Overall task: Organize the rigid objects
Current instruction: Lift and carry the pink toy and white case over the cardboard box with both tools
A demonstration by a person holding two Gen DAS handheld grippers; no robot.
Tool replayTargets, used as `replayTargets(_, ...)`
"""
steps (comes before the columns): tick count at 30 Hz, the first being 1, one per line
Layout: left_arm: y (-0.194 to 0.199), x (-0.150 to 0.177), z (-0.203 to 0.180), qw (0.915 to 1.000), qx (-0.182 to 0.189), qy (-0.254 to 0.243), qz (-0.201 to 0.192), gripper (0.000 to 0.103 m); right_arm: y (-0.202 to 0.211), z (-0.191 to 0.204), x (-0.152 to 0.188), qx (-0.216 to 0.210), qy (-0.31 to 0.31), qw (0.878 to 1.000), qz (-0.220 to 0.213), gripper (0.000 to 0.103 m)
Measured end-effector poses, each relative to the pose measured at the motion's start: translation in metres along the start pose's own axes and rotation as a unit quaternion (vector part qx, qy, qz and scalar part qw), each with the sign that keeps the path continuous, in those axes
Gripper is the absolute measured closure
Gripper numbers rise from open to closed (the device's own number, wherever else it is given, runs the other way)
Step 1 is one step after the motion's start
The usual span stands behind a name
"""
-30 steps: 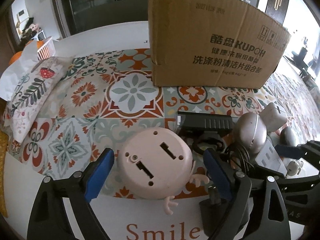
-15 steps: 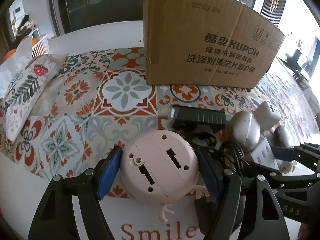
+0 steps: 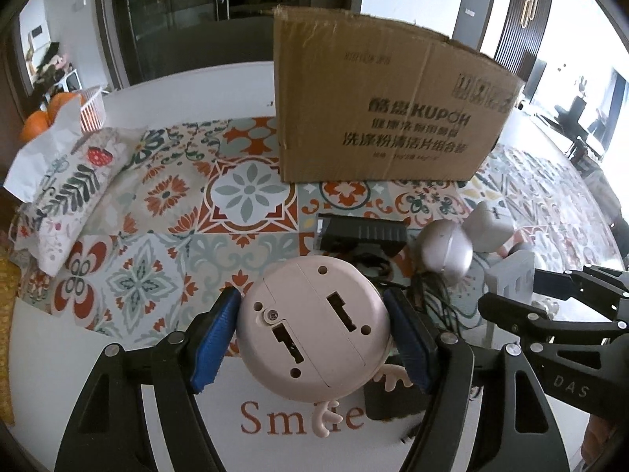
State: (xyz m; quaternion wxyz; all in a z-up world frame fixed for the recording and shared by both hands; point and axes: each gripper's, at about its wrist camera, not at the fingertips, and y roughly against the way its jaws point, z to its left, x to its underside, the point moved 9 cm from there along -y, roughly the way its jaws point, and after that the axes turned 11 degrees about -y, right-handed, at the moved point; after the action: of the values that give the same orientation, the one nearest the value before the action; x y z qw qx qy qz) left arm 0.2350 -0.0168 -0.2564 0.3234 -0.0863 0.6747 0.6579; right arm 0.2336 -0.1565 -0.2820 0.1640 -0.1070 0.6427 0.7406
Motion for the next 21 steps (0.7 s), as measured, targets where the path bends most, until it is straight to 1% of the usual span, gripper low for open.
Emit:
replayTargets(12, 0.049, -0.013, -0.008, 0.9992, -0.008, 0.001, -0.039, 0.029, 0.048, 0.000, -0.006, -0.025, -0.017, 0.998, -0.057, 0.053)
replayTargets(21, 0.086, -0.032, -0.011, 0.9971, -0.015, -0.003, -0.075, 0.029, 0.087, 0.002, -0.017, -0.045, -0.023, 0.993, -0.103, 0.053)
